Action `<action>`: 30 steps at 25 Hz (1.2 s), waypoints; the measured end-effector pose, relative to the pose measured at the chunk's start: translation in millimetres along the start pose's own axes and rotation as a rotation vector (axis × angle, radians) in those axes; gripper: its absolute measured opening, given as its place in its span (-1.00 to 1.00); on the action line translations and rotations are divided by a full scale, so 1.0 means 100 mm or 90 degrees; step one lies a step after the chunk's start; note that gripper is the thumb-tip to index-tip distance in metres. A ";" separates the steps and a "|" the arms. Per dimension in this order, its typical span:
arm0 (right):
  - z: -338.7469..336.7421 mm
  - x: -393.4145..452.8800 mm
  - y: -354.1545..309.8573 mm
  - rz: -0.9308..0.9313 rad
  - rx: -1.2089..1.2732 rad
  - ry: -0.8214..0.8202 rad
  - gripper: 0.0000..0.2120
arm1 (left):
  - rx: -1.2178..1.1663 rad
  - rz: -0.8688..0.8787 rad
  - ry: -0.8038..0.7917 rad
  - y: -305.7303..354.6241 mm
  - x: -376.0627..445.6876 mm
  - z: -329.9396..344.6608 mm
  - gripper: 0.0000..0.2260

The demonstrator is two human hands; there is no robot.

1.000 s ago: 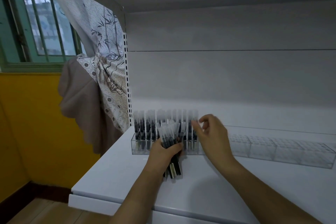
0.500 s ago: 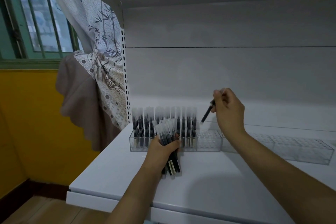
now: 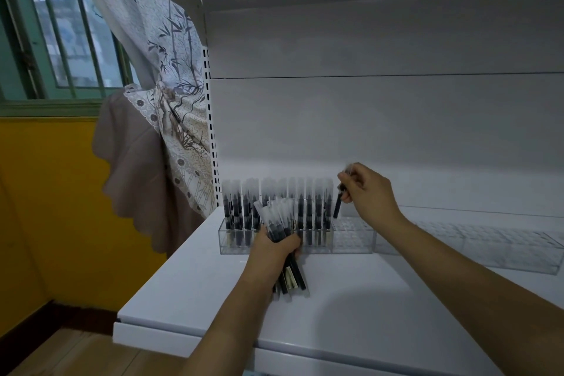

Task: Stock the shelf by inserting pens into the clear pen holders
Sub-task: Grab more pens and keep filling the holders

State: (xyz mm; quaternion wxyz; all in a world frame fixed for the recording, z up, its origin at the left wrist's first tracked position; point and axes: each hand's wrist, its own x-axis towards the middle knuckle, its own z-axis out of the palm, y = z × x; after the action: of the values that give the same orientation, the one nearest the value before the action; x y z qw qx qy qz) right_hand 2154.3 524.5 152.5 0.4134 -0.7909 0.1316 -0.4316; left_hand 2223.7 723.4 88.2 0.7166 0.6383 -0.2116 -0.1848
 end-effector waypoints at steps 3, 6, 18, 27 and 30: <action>0.07 -0.04 0.10 0.020 -0.140 -0.110 -0.79 | 0.013 0.012 -0.006 0.00 0.00 0.00 -0.95; 0.14 -0.16 0.22 0.037 -0.290 -0.140 -0.83 | 0.000 0.011 -0.011 0.02 -0.03 0.00 -0.94; 0.51 -0.68 -0.41 0.026 -0.074 -0.138 -0.81 | -0.003 0.092 -0.051 0.18 -0.18 0.08 -0.83; -0.14 -0.18 -0.51 -0.028 0.120 0.236 -0.85 | 0.008 -0.014 -0.015 0.09 -0.12 0.03 -0.81; -0.11 -0.18 -0.28 -0.019 0.043 0.142 -0.87 | -0.002 0.000 -0.013 0.06 -0.09 0.02 -0.88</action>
State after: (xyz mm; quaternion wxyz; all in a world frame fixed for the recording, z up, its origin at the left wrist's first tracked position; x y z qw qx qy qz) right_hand 2131.0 546.6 167.1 0.4161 -0.7255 0.1503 -0.5272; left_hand 2215.2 727.1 93.8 0.7153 0.6355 -0.2185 -0.1916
